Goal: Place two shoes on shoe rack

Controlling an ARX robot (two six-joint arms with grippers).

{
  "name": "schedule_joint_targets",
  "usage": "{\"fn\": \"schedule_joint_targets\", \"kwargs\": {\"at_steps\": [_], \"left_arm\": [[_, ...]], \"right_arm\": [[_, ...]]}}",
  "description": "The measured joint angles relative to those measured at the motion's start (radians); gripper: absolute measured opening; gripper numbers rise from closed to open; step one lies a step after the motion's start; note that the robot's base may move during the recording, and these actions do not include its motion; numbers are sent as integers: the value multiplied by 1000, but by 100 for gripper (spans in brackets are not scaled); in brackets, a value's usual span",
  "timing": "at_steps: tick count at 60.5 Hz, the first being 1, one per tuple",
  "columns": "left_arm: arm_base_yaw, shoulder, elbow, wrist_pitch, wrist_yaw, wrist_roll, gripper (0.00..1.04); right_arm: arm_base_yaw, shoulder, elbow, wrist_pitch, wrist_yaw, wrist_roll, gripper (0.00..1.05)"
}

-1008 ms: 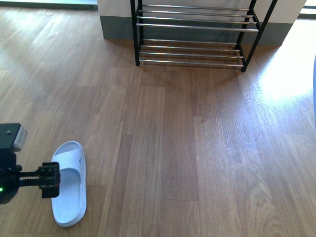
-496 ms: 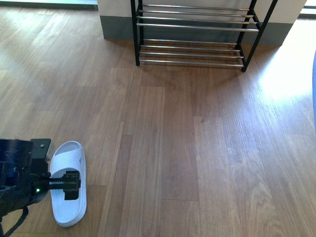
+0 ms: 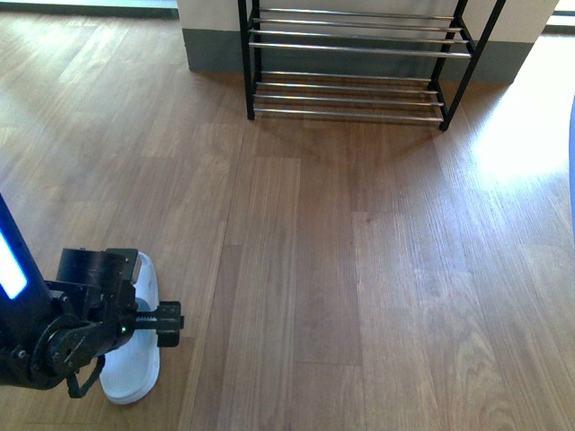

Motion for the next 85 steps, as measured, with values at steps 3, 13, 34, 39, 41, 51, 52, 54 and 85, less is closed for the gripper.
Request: {"fn": "schedule_joint_targets", "kwargs": {"at_steps": [3,13,34,39,41,51,52,54,85], "left_arm": [[-7,5,14,-10,0,-10,95],[-18,8,37,-44,7,-29,95],[-16,-49,-6,-107,78,-9,95],[-7,-67,-2,-97,50,-19,95],[-7,-68,4,-98,41,-23,95],[-23,-50,43,-121,27,-40,95],[-24,-47,48,-121,27,-43,95],[-26,-42,56,-121,27,-45,95],[-29,24,103,-68,-29,-96,95]], "right_arm": [[0,0,0,0,0,0,1],[0,0,0,0,0,0,1],[0,0,0,0,0,0,1],[0,0,0,0,0,0,1],[0,0,0,0,0,0,1],[0,0,0,0,0,0,1],[0,0,0,0,0,0,1],[0,0,0,0,0,0,1],[0,0,0,0,0,0,1]]}}
